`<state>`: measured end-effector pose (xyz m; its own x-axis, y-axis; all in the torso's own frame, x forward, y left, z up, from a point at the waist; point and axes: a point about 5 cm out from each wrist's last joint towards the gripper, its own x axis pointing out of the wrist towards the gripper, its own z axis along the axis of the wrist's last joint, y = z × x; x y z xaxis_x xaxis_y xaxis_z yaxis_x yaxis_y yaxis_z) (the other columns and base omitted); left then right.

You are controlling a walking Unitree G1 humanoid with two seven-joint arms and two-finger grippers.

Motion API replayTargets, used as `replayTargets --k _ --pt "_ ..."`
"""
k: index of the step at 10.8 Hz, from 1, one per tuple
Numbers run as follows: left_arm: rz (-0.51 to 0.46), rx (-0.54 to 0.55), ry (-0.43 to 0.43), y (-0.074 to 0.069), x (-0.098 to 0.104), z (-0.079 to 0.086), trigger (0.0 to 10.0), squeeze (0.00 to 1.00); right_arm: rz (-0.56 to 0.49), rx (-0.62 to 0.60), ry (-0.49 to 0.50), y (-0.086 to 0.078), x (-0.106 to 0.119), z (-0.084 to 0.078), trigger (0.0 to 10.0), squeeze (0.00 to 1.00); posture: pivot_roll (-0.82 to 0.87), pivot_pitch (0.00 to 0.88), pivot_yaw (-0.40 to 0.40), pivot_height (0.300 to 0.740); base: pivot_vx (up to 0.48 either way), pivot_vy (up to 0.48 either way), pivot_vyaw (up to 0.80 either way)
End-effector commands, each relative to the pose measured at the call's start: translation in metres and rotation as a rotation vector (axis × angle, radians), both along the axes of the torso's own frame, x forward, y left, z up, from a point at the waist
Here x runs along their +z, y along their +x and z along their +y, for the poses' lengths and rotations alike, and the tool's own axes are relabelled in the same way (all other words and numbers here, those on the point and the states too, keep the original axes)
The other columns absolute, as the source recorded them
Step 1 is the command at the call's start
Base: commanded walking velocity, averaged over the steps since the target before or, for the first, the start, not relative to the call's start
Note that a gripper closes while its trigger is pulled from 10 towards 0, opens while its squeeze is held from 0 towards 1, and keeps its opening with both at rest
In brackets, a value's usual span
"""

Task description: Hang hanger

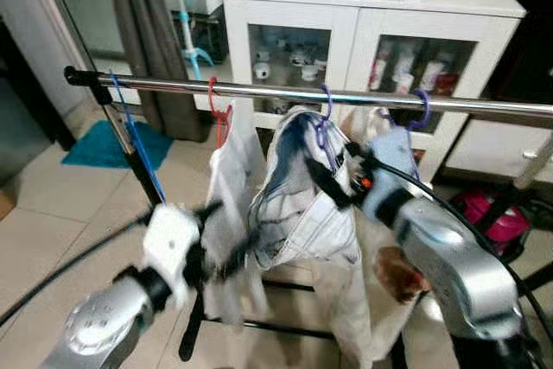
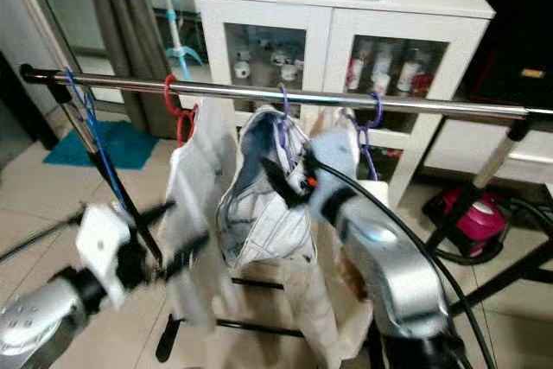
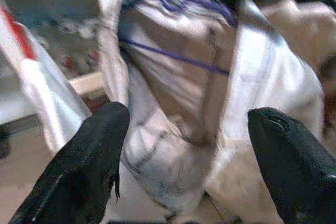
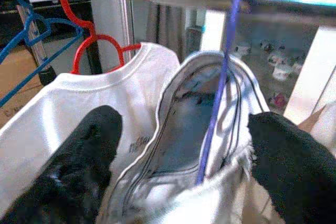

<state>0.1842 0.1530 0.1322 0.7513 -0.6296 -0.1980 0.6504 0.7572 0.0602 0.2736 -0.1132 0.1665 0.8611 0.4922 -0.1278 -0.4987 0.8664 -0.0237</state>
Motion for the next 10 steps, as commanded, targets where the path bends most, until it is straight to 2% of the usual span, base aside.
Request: replayTargets --k 1,3,4,5,6,7,8,9,10 --pt "0.006 -0.024 0.010 -0.002 0.000 0.000 10.0 0.00 0.002 -0.019 -0.029 0.003 0.000 0.000 10.0 1.00 0.00 0.000 0.037 0.740 0.000 0.000 0.00" --pt "0.026 -0.059 0.005 -0.004 -0.001 -0.001 10.0 0.00 -0.062 -0.077 -0.068 0.015 0.010 0.000 10.0 1.00 0.00 0.000 0.039 0.740 0.000 0.000 0.00" --pt "0.034 -0.071 0.011 -0.005 -0.002 -0.001 10.0 0.00 -0.057 -0.088 -0.092 0.020 0.010 0.001 10.0 0.92 0.01 0.000 0.039 0.740 0.000 0.000 0.00" --pt "0.038 -0.080 0.019 -0.007 -0.002 0.002 10.0 0.00 -0.014 -0.095 -0.109 0.028 0.006 0.004 10.0 0.00 0.02 0.000 0.035 0.740 0.000 0.000 0.00" --pt "0.036 -0.082 0.018 -0.007 -0.002 0.003 10.0 0.00 0.015 -0.096 -0.107 0.032 0.003 0.005 10.0 0.00 0.02 0.000 0.030 0.740 0.000 0.000 0.00" --pt "0.033 -0.083 0.016 -0.007 -0.001 0.003 10.0 0.00 0.027 -0.091 -0.088 0.033 0.003 0.006 9.1 0.00 0.02 0.000 0.027 0.740 0.000 0.000 0.00" --pt "0.032 -0.083 0.015 -0.007 -0.001 0.004 10.0 0.00 0.031 -0.084 -0.083 0.034 0.003 0.008 1.8 0.00 0.02 0.000 0.024 0.740 0.000 0.000 0.00" --pt "0.034 -0.082 0.013 -0.008 -0.001 0.004 10.0 0.00 0.045 -0.079 -0.080 0.035 0.000 0.009 0.0 0.00 0.02 0.000 0.022 0.740 0.000 0.000 0.00" --pt "0.035 -0.083 0.012 -0.008 -0.001 0.004 10.0 0.00 0.057 -0.080 -0.083 0.035 -0.003 0.009 0.0 0.00 0.02 0.000 0.024 0.740 0.000 0.000 0.00"
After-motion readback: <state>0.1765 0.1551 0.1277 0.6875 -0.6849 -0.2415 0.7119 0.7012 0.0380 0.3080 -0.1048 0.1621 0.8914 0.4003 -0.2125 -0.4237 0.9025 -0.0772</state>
